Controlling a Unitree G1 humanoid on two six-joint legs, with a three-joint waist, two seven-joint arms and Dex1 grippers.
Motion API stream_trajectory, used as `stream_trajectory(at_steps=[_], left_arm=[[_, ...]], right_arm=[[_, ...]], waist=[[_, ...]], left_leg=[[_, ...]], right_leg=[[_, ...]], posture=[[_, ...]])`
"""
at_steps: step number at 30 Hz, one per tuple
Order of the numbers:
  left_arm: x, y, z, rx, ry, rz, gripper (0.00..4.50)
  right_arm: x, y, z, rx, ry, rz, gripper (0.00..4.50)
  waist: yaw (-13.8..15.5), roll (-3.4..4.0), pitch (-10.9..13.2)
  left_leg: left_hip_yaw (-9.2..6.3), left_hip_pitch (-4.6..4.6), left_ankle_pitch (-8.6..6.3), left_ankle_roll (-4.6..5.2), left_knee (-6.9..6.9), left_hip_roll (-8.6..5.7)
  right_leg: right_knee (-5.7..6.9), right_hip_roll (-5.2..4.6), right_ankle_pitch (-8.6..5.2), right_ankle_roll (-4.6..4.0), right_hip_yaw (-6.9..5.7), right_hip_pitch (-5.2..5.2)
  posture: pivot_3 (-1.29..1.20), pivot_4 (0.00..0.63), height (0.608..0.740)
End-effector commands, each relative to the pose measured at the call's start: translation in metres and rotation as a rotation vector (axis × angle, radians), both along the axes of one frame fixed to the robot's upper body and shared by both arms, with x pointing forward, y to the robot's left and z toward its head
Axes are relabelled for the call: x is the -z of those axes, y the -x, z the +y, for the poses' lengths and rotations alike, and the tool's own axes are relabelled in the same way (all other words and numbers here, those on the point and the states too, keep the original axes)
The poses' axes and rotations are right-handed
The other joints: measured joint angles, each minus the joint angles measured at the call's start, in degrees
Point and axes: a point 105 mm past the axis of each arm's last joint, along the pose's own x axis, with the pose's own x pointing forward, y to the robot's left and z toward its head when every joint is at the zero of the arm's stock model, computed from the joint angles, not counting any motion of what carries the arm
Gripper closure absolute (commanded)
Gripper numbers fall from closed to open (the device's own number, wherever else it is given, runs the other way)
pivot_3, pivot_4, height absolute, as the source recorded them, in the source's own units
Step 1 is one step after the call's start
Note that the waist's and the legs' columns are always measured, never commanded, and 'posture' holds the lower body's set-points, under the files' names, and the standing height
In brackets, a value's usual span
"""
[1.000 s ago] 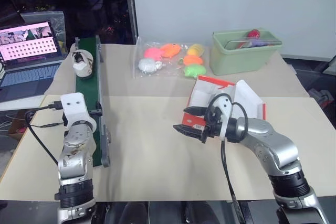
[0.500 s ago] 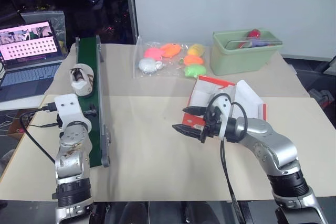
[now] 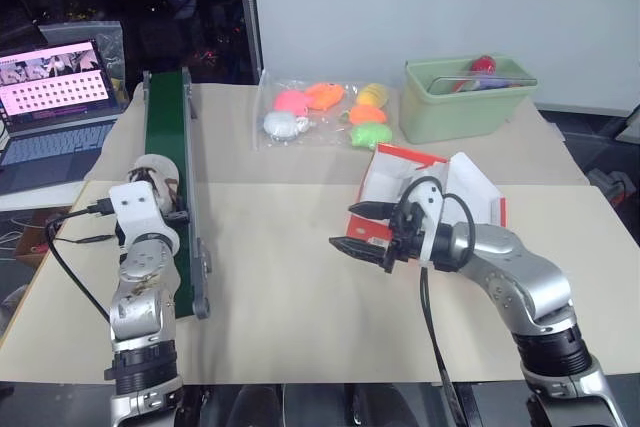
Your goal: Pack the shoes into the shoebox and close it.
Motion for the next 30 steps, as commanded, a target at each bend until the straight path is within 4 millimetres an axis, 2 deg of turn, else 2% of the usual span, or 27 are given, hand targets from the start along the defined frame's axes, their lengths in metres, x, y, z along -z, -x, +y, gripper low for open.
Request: stream_trajectory(at_steps=[1, 2, 9, 11, 13, 14, 15, 18, 21, 22, 25, 28, 30], left_arm=[[-0.015, -0.006, -0.008, 0.040, 0.020, -0.035, 1.67], [-0.015, -0.006, -0.008, 0.038, 0.024, -0.032, 1.99], [-0.026, -0.008, -0.008, 0.017, 0.023, -0.073, 1.99], [-0.041, -0.009, -0.009, 0.020, -0.052, -0.122, 1.99], [-0.088, -0.006, -0.023, 0.057, -0.354, -0.294, 1.99], [-0.102, -0.004, -0.031, 0.074, -0.444, -0.356, 1.99], [-0.112, -0.001, -0.038, 0.086, -0.503, -0.405, 1.99], [-0.124, 0.000, -0.052, 0.128, -0.573, -0.478, 1.99], [-0.112, -0.010, -0.089, 0.361, -0.388, -0.478, 1.99], [-0.101, -0.013, -0.111, 0.504, -0.226, -0.444, 1.99], [-0.098, -0.003, -0.155, 0.765, 0.102, -0.436, 1.99], [-0.100, 0.005, -0.174, 0.903, 0.454, -0.408, 1.99], [-0.102, 0.007, -0.178, 0.954, 0.556, -0.391, 1.99]], right_arm=[[-0.017, 0.001, -0.002, 0.000, -0.020, -0.060, 0.00], [-0.018, 0.001, -0.002, 0.001, -0.020, -0.061, 0.00], [-0.019, -0.002, -0.002, 0.008, -0.022, -0.066, 0.00], [-0.019, -0.004, -0.002, 0.016, -0.024, -0.069, 0.00], [-0.024, -0.026, -0.006, 0.147, -0.058, -0.071, 0.00], [-0.029, -0.038, -0.009, 0.212, -0.106, -0.053, 0.00], [-0.036, -0.046, -0.011, 0.259, -0.171, -0.027, 0.00], [-0.055, -0.056, -0.008, 0.304, -0.364, 0.075, 0.00], [-0.071, -0.069, -0.004, 0.308, -0.667, 0.339, 0.00], [-0.071, -0.068, 0.002, 0.269, -0.743, 0.445, 0.00], [-0.067, -0.061, 0.017, 0.173, -0.806, 0.632, 0.00], [-0.070, -0.058, 0.024, 0.106, -0.864, 0.747, 0.00], [-0.068, -0.057, 0.029, 0.098, -0.839, 0.775, 0.00]], waist=[[0.2, 0.01, 0.0], [0.4, 0.02, 0.0], [0.3, 0.01, 0.0], [0.2, 0.01, 0.0], [0.1, -0.04, 0.0], [-0.1, -0.10, 0.1], [-0.2, -0.10, 0.1], [0.0, -0.08, 0.0], [0.0, -0.05, 0.0], [0.0, -0.05, 0.0], [0.2, -0.05, 0.0], [-0.2, -0.04, 0.0], [-0.7, -0.04, 0.0]], left_leg=[[0.00, 0.02, 0.00, 0.00, 0.00, 0.00], [-0.01, 0.04, 0.00, 0.00, 0.00, -0.01], [-0.02, 0.13, 0.01, -0.01, 0.02, -0.02], [-0.02, 0.08, 0.02, -0.01, 0.02, -0.02], [-0.02, 0.02, 0.02, -0.01, 0.02, -0.02], [-0.02, -0.03, 0.02, -0.02, 0.02, -0.01], [-0.02, -0.07, 0.04, -0.06, 0.02, 0.02], [0.02, -0.07, 0.06, -0.10, 0.00, 0.02], [0.03, -0.12, 0.05, -0.10, -0.03, 0.07], [0.04, -0.14, 0.06, -0.10, -0.03, 0.08], [0.02, -0.22, 0.06, -0.09, -0.02, 0.10], [0.01, -0.51, 0.07, -0.08, 0.02, 0.10], [0.00, -0.53, 0.07, -0.08, 0.07, 0.11]], right_leg=[[0.03, 0.00, 0.00, 0.00, 0.00, 0.00], [0.06, 0.00, 0.00, 0.00, -0.03, 0.04], [0.02, 0.00, 0.00, 0.01, -0.03, 0.17], [0.00, 0.00, 0.00, 0.01, -0.03, 0.12], [0.00, -0.01, 0.00, 0.00, -0.02, 0.05], [0.02, 0.01, 0.01, 0.00, -0.02, -0.01], [0.02, 0.05, 0.06, -0.08, -0.01, -0.10], [0.01, -0.03, 0.07, -0.09, 0.02, -0.09], [0.02, -0.04, 0.07, -0.10, -0.01, -0.13], [0.03, -0.05, 0.07, -0.09, -0.01, -0.13], [0.02, -0.09, 0.08, -0.09, -0.14, -0.12], [0.15, -0.07, 0.10, -0.06, -0.14, -0.33], [0.35, -0.06, 0.09, -0.05, -0.14, -0.35]], posture=[[0.00, 0.150, 0.729], [0.00, 0.150, 0.729], [0.00, 0.150, 0.729], [0.00, 0.150, 0.729], [0.00, 0.150, 0.729], [0.00, 0.150, 0.729], [0.00, 0.150, 0.729], [0.00, 0.150, 0.729], [0.00, 0.150, 0.729], [0.00, 0.150, 0.729], [0.00, 0.150, 0.729], [0.00, 0.150, 0.729], [0.00, 0.150, 0.729]])
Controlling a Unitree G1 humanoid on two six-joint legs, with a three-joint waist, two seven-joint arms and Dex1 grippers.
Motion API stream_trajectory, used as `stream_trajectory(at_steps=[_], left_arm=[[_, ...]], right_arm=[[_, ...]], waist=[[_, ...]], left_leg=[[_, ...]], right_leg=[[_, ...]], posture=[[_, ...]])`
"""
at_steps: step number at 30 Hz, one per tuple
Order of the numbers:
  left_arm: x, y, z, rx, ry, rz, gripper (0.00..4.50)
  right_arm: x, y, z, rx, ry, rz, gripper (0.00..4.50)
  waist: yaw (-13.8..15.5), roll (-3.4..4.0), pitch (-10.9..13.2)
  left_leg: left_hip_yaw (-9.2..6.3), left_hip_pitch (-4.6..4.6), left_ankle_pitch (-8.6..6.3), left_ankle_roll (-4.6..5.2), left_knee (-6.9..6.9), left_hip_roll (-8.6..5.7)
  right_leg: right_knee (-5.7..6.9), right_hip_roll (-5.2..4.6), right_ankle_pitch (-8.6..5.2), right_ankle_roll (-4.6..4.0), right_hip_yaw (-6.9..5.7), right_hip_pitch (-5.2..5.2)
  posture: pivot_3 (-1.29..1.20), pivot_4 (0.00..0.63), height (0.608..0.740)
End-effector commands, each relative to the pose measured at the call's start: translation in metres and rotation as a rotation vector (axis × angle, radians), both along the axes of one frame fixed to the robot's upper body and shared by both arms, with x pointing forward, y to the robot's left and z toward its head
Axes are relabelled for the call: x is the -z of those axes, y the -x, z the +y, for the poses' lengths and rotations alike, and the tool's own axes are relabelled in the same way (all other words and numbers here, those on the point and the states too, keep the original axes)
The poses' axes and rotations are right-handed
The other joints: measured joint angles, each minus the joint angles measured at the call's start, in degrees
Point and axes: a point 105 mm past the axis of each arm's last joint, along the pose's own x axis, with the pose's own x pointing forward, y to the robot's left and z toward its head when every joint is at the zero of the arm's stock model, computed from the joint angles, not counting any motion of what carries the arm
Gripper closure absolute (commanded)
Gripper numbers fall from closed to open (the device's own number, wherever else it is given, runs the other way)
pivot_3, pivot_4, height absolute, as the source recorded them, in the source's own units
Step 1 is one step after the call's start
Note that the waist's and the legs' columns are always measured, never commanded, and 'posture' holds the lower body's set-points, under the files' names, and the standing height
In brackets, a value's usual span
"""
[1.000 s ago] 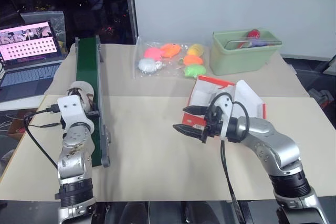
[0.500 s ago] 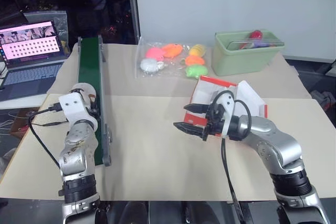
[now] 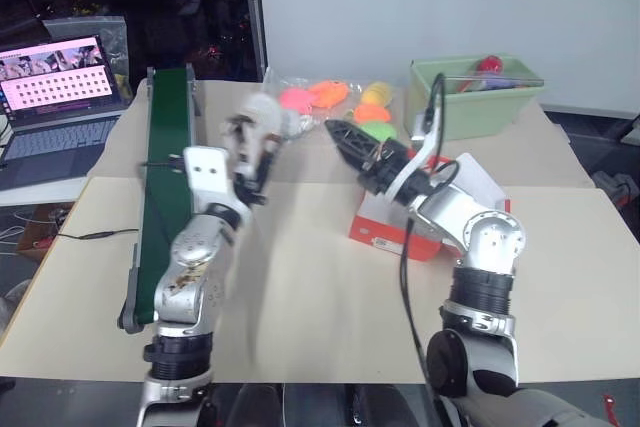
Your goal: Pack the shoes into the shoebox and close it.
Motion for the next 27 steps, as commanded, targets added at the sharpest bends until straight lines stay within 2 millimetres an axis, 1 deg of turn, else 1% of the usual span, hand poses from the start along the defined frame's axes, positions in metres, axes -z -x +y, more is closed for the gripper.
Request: stream_trajectory(at_steps=[1, 3, 5, 12, 15, 18, 22, 27], left_arm=[[-0.029, 0.011, -0.003, 0.131, 0.143, -0.029, 1.99], [-0.032, 0.011, -0.003, 0.151, 0.151, -0.023, 1.99], [-0.030, 0.012, -0.004, 0.166, 0.127, -0.010, 1.99], [-0.027, 0.013, -0.005, 0.178, 0.151, 0.020, 1.99], [-0.028, 0.014, -0.007, 0.194, 0.142, 0.015, 1.99], [-0.027, 0.017, -0.013, 0.230, 0.132, 0.019, 1.99], [-0.023, 0.015, -0.012, 0.215, 0.130, 0.037, 1.99], [-0.024, 0.013, -0.012, 0.208, 0.129, 0.034, 1.99]], right_arm=[[-0.016, 0.006, 0.004, -0.051, -0.023, -0.015, 0.00], [-0.015, 0.006, 0.006, -0.058, -0.015, -0.001, 0.00], [-0.016, 0.007, 0.009, -0.065, -0.010, -0.002, 0.00], [-0.019, 0.007, 0.016, -0.064, 0.012, -0.013, 0.00], [-0.018, 0.004, 0.015, -0.049, 0.030, -0.013, 0.00], [-0.022, 0.000, 0.018, -0.043, 0.033, -0.019, 0.00], [-0.029, -0.006, 0.027, -0.044, 0.043, -0.038, 0.00], [-0.031, -0.011, 0.033, -0.044, 0.056, -0.050, 0.00]], waist=[[-0.7, 0.01, 0.0], [-1.3, 0.02, 0.0], [-1.6, 0.02, 0.0], [-1.4, 0.03, 0.0], [-1.3, 0.03, 0.0], [-1.3, 0.04, 0.0], [-1.4, 0.04, 0.0], [-1.3, 0.05, 0.0]], left_leg=[[0.00, 0.02, 0.00, 0.01, 0.01, 0.00], [0.00, 0.12, 0.02, 0.02, 0.03, -0.02], [0.00, 0.22, 0.04, 0.06, 0.03, -0.05], [0.00, 0.15, 0.04, 0.06, 0.03, -0.04], [0.00, 0.11, 0.04, 0.06, 0.03, -0.04], [0.00, 0.11, 0.04, 0.06, 0.03, -0.04], [0.00, 0.12, 0.04, 0.06, 0.03, -0.04], [0.00, 0.10, 0.04, 0.06, 0.02, -0.03]], right_leg=[[0.05, 0.04, 0.00, 0.00, 0.00, 0.00], [0.01, 0.06, -0.01, 0.01, 0.02, 0.05], [-0.10, 0.09, -0.02, 0.03, 0.05, 0.10], [-0.31, 0.11, -0.02, 0.04, 0.06, 0.11], [-0.35, 0.10, -0.02, 0.04, 0.05, 0.10], [-0.35, 0.11, -0.02, 0.04, 0.05, 0.10], [-0.35, 0.11, -0.02, 0.04, 0.05, 0.10], [-0.37, 0.12, -0.02, 0.04, 0.05, 0.08]], posture=[[0.00, 0.150, 0.729], [0.00, 0.150, 0.729], [0.00, 0.150, 0.729], [0.00, 0.150, 0.729], [0.00, 0.150, 0.729], [0.00, 0.150, 0.729], [0.00, 0.150, 0.729], [0.00, 0.150, 0.729]])
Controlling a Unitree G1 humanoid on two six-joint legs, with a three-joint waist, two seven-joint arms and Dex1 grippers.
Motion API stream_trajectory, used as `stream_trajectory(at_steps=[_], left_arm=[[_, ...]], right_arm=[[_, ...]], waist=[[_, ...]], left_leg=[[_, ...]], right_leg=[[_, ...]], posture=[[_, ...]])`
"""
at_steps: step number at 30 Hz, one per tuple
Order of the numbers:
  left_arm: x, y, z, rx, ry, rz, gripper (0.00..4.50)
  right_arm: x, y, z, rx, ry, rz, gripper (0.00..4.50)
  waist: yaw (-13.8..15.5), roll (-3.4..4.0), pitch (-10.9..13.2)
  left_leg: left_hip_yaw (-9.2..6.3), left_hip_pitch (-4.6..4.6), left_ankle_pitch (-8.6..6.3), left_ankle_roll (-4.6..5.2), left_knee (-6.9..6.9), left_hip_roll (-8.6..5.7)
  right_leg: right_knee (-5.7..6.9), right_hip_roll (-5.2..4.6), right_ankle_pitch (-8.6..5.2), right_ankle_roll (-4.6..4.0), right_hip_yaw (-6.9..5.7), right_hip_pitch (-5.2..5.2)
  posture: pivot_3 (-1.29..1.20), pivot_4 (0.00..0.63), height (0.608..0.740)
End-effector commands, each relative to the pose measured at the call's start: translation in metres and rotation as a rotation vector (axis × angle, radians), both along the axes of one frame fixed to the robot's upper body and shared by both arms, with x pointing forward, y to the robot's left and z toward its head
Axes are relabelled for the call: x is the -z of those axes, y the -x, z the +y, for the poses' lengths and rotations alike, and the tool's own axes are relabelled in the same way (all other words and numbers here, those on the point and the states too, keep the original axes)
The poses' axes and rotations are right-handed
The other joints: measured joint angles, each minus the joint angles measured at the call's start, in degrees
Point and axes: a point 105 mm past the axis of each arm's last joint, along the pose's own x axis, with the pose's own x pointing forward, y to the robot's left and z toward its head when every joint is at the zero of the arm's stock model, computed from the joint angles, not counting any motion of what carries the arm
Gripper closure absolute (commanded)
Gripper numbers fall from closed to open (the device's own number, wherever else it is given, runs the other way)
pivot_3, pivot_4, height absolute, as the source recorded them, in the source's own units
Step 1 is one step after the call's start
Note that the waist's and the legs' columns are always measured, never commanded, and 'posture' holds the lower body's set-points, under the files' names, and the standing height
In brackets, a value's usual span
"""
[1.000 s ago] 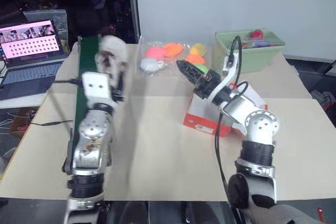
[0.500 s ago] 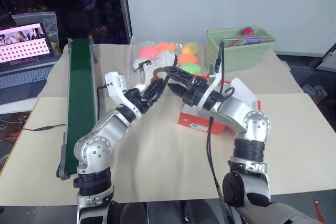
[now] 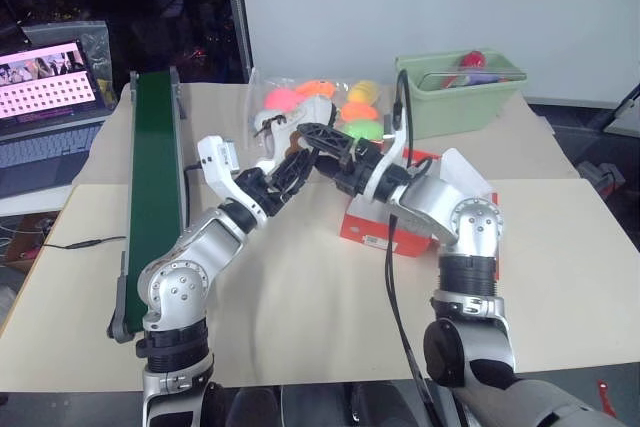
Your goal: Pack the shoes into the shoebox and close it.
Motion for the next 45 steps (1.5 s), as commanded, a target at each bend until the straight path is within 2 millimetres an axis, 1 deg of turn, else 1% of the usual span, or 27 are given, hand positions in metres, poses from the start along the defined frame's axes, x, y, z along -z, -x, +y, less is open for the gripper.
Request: stream_trajectory(at_steps=[1, 2, 3, 6, 7, 8, 10, 13, 17, 25, 28, 31, 32, 36, 38, 40, 42, 43, 45], left_arm=[[-0.010, 0.007, -0.013, 0.060, 0.006, -0.042, 2.00], [-0.010, 0.006, -0.013, 0.059, 0.005, -0.043, 2.01], [-0.010, 0.006, -0.012, 0.059, 0.004, -0.043, 2.01], [-0.010, 0.007, -0.012, 0.058, 0.002, -0.044, 2.01], [-0.010, 0.008, -0.012, 0.057, 0.001, -0.043, 2.01], [-0.010, 0.008, -0.012, 0.056, 0.000, -0.043, 2.01], [-0.009, 0.009, -0.012, 0.055, 0.000, -0.043, 2.01], [-0.010, 0.009, -0.012, 0.055, 0.002, -0.043, 2.01], [-0.009, 0.010, -0.012, 0.056, 0.004, -0.040, 2.01], [-0.004, 0.012, -0.016, 0.074, -0.078, -0.041, 2.01], [-0.003, 0.015, -0.018, 0.089, -0.094, -0.049, 1.14], [0.000, 0.015, -0.019, 0.078, -0.142, -0.051, 0.05], [0.000, 0.014, -0.017, 0.068, -0.148, -0.055, 0.02], [0.001, 0.013, -0.009, 0.023, -0.161, -0.062, 0.02], [0.001, 0.014, -0.006, 0.006, -0.163, -0.061, 0.02], [0.006, 0.016, -0.003, -0.003, -0.179, -0.054, 0.02], [0.011, 0.019, -0.003, 0.001, -0.200, -0.047, 0.02], [0.013, 0.020, -0.003, 0.004, -0.210, -0.047, 0.02], [0.021, 0.024, -0.008, 0.034, -0.281, -0.050, 0.02]], right_arm=[[-0.019, -0.003, 0.002, 0.012, -0.033, -0.067, 0.26], [-0.017, -0.004, 0.002, 0.018, -0.026, -0.063, 0.52], [-0.015, -0.005, 0.001, 0.023, -0.022, -0.060, 0.64], [-0.012, -0.006, 0.000, 0.033, -0.019, -0.062, 1.70], [-0.012, -0.006, -0.001, 0.036, -0.020, -0.062, 1.95], [-0.012, -0.006, -0.001, 0.037, -0.021, -0.062, 2.35], [-0.012, -0.005, 0.000, 0.036, -0.026, -0.066, 2.98], [-0.012, -0.004, 0.001, 0.034, -0.027, -0.070, 3.56], [-0.012, -0.003, 0.003, 0.033, -0.030, -0.070, 3.82], [-0.020, -0.001, 0.005, 0.035, -0.061, -0.097, 3.91], [-0.021, -0.004, 0.002, 0.056, -0.068, -0.098, 3.91], [-0.026, -0.008, -0.005, 0.097, -0.101, -0.101, 3.91], [-0.028, -0.010, -0.007, 0.116, -0.111, -0.102, 3.91], [-0.033, -0.023, -0.024, 0.247, -0.129, -0.113, 3.91], [-0.032, -0.033, -0.039, 0.357, -0.059, -0.135, 3.91], [-0.031, -0.044, -0.059, 0.467, 0.026, -0.158, 3.91], [-0.038, -0.048, -0.079, 0.531, 0.075, -0.173, 3.91], [-0.040, -0.049, -0.085, 0.545, 0.091, -0.178, 3.91], [-0.044, -0.044, -0.109, 0.557, 0.273, -0.194, 3.91]], waist=[[0.1, 0.00, 0.0], [0.2, 0.00, 0.0], [0.3, 0.00, 0.0], [0.3, 0.00, 0.0], [0.2, 0.00, 0.0], [0.2, 0.00, 0.0], [0.2, 0.00, 0.0], [0.1, 0.01, 0.0], [0.1, 0.01, 0.0], [0.1, 0.02, 0.0], [0.1, 0.02, 0.0], [0.3, 0.03, 0.0], [0.2, 0.04, 0.0], [0.1, 0.06, 0.0], [0.1, 0.06, 0.0], [0.1, 0.07, 0.0], [0.3, 0.13, 0.1], [0.3, 0.15, 0.1], [0.4, 0.21, 0.1]], left_leg=[[0.00, 0.00, 0.00, 0.00, 0.00, 0.00], [0.00, 0.00, 0.00, 0.00, 0.00, -0.01], [0.00, -0.01, 0.00, 0.00, 0.00, -0.01], [0.00, -0.02, 0.00, 0.00, 0.00, -0.01], [0.00, -0.02, 0.00, 0.00, 0.00, -0.01], [0.00, -0.02, 0.00, 0.00, 0.00, 0.00], [0.00, -0.02, 0.00, 0.00, 0.00, 0.00], [0.00, -0.02, 0.00, 0.00, 0.00, 0.00], [0.00, -0.02, 0.00, 0.00, 0.00, 0.00], [0.00, -0.02, 0.00, 0.00, 0.00, 0.00], [0.00, -0.02, 0.00, 0.00, 0.00, 0.00], [0.00, -0.03, 0.00, 0.00, 0.00, -0.01], [0.00, -0.03, 0.00, 0.00, 0.00, 0.00], [0.00, -0.02, 0.00, 0.00, 0.00, 0.00], [0.00, -0.03, 0.00, 0.00, 0.00, 0.00], [0.00, -0.04, 0.00, 0.00, -0.01, 0.00], [0.00, -0.04, 0.00, 0.00, -0.01, 0.00], [0.00, -0.06, 0.00, 0.00, -0.01, -0.01], [0.00, -0.07, 0.00, 0.00, -0.01, 0.00]], right_leg=[[-0.01, -0.01, 0.00, 0.00, 0.00, 0.00], [-0.01, -0.01, 0.00, 0.00, 0.00, 0.01], [-0.02, -0.01, 0.00, 0.00, -0.01, 0.01], [-0.02, -0.01, 0.00, 0.00, -0.01, 0.01], [-0.03, -0.01, 0.00, 0.00, -0.01, 0.00], [-0.02, -0.01, 0.00, 0.00, -0.01, 0.00], [-0.02, -0.01, 0.00, 0.00, -0.01, -0.01], [-0.02, -0.01, 0.00, 0.00, 0.00, 0.00], [-0.02, -0.01, 0.00, 0.00, -0.01, -0.01], [-0.02, -0.01, 0.00, 0.00, 0.00, -0.01], [-0.03, -0.01, 0.00, 0.00, 0.00, -0.01], [-0.04, -0.01, 0.00, 0.00, -0.01, 0.00], [-0.05, -0.01, 0.00, 0.00, -0.01, 0.00], [-0.03, -0.01, 0.00, 0.00, -0.01, -0.01], [-0.04, -0.01, 0.00, 0.00, -0.01, -0.01], [-0.06, -0.02, 0.00, 0.00, 0.00, -0.02], [-0.07, -0.02, 0.00, 0.00, 0.00, -0.02], [-0.07, -0.03, 0.00, 0.00, -0.01, -0.03], [-0.06, -0.02, 0.00, 0.00, -0.01, -0.04]], posture=[[0.00, 0.150, 0.729], [0.00, 0.150, 0.729], [0.00, 0.150, 0.729], [0.00, 0.150, 0.729], [0.00, 0.150, 0.729], [0.00, 0.150, 0.729], [0.00, 0.150, 0.729], [0.00, 0.150, 0.729], [0.00, 0.150, 0.729], [0.00, 0.150, 0.729], [0.00, 0.150, 0.729], [0.00, 0.150, 0.729], [0.00, 0.150, 0.729], [0.00, 0.150, 0.729], [0.00, 0.150, 0.729], [0.00, 0.150, 0.729], [0.00, 0.150, 0.729], [0.00, 0.150, 0.729], [0.00, 0.150, 0.729]])
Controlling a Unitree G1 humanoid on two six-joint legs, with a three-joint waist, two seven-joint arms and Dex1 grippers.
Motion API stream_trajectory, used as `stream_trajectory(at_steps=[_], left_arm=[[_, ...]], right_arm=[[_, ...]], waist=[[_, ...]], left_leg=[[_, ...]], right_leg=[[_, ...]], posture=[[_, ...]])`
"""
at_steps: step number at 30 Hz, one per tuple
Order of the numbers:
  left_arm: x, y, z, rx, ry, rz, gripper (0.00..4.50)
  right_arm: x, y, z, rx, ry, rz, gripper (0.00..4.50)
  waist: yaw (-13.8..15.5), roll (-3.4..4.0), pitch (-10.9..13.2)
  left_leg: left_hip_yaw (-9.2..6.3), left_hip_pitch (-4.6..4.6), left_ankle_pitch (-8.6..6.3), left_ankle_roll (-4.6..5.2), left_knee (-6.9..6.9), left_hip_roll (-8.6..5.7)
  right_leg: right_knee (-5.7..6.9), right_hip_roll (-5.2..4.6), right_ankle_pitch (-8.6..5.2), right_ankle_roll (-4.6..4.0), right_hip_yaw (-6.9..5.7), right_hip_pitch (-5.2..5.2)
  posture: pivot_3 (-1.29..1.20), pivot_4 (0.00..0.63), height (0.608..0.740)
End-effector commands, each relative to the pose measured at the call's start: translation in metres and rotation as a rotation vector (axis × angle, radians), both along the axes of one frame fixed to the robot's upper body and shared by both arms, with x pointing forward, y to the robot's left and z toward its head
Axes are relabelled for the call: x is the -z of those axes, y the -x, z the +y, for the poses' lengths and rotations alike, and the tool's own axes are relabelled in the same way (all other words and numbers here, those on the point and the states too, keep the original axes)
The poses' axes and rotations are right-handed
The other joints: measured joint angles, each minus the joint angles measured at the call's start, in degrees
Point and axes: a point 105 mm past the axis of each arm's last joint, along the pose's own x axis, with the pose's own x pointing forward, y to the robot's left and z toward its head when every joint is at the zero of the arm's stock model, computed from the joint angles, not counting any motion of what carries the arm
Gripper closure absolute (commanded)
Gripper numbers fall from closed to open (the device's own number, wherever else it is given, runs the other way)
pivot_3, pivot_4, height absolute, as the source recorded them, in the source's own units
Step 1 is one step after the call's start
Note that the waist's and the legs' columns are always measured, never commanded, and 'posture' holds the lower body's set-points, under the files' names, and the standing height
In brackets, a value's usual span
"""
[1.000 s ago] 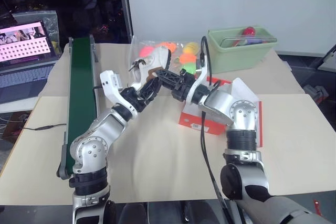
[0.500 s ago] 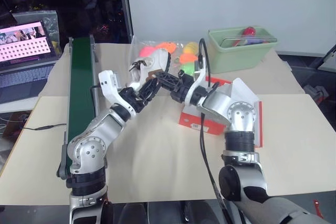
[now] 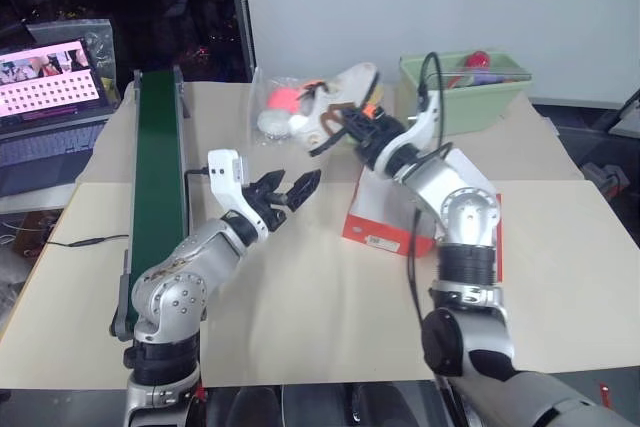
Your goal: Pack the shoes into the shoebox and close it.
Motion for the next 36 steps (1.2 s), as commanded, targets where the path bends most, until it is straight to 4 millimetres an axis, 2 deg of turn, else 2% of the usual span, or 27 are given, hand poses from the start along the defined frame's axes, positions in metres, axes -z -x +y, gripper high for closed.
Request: stream_trajectory(at_steps=[1, 3, 5, 9, 11, 19, 23, 26, 32, 36], left_arm=[[-0.005, 0.011, -0.013, 0.067, -0.075, -0.069, 0.02], [0.000, 0.013, -0.018, 0.100, -0.097, -0.066, 0.02], [0.003, 0.014, -0.022, 0.116, -0.106, -0.066, 0.02], [0.007, 0.016, -0.030, 0.156, -0.121, -0.076, 0.02], [0.009, 0.017, -0.033, 0.167, -0.122, -0.078, 0.02], [0.012, 0.024, -0.040, 0.215, -0.173, -0.110, 0.02], [0.012, 0.031, -0.041, 0.256, -0.215, -0.140, 0.02], [0.014, 0.044, -0.043, 0.351, -0.323, -0.211, 0.02], [0.014, 0.069, -0.044, 0.569, -0.430, -0.312, 0.02], [0.017, 0.072, -0.044, 0.615, -0.456, -0.325, 0.02]], right_arm=[[-0.032, 0.014, -0.035, 0.021, 0.212, -0.037, 3.91], [-0.033, 0.022, -0.056, 0.007, 0.355, 0.045, 3.91], [-0.031, 0.026, -0.069, 0.001, 0.405, 0.111, 3.91], [-0.016, 0.030, -0.095, 0.012, 0.513, 0.290, 3.91], [-0.005, 0.034, -0.102, -0.011, 0.558, 0.372, 3.91], [0.042, 0.037, -0.113, -0.057, 0.568, 0.600, 3.91], [0.050, 0.034, -0.116, -0.048, 0.564, 0.631, 3.91], [0.056, 0.031, -0.114, -0.054, 0.556, 0.645, 3.91], [0.067, 0.028, -0.110, -0.079, 0.559, 0.667, 3.91], [0.069, 0.026, -0.108, -0.092, 0.562, 0.669, 3.91]], waist=[[0.2, 0.10, 0.1], [0.7, 0.31, 0.2], [0.7, 0.41, 0.3], [-0.3, 0.44, 0.3], [-0.3, 0.45, 0.3], [-0.1, 0.51, 0.3], [-0.1, 0.56, 0.3], [-0.2, 0.58, 0.4], [-0.2, 0.64, 0.4], [-0.2, 0.64, 0.4]], left_leg=[[0.00, -0.01, 0.00, 0.00, 0.00, -0.01], [0.00, -0.04, 0.00, 0.00, 0.00, -0.06], [0.04, -0.05, 0.00, 0.00, -0.02, -0.09], [0.07, 0.03, 0.00, 0.02, -0.11, -0.04], [0.08, 0.04, 0.00, 0.02, -0.11, -0.06], [0.09, -0.02, 0.01, 0.03, -0.11, -0.09], [0.09, -0.02, 0.01, 0.03, -0.11, -0.09], [0.09, -0.02, 0.01, 0.03, -0.11, -0.08], [0.10, -0.01, 0.01, 0.03, -0.11, -0.08], [0.11, 0.00, 0.01, 0.03, -0.11, -0.08]], right_leg=[[0.00, 0.00, 0.00, 0.00, 0.00, 0.00], [-0.03, -0.06, 0.00, 0.00, 0.00, 0.00], [-0.09, -0.09, 0.00, 0.00, 0.04, 0.00], [-0.08, 0.01, 0.00, 0.00, 0.11, 0.02], [-0.08, 0.01, 0.00, 0.00, 0.13, 0.03], [-0.15, -0.02, 0.00, 0.01, 0.13, 0.01], [-0.14, -0.02, -0.01, 0.02, 0.14, 0.01], [-0.14, -0.01, -0.01, 0.02, 0.13, 0.00], [-0.15, 0.00, -0.01, 0.02, 0.13, 0.00], [-0.15, -0.01, -0.01, 0.03, 0.13, 0.00]], posture=[[0.00, 0.150, 0.729], [0.00, 0.150, 0.729], [0.00, 0.150, 0.729], [0.00, 0.150, 0.729], [0.00, 0.150, 0.729], [0.00, 0.150, 0.729], [0.00, 0.150, 0.729], [0.00, 0.150, 0.729], [0.00, 0.150, 0.729], [0.00, 0.150, 0.729]])
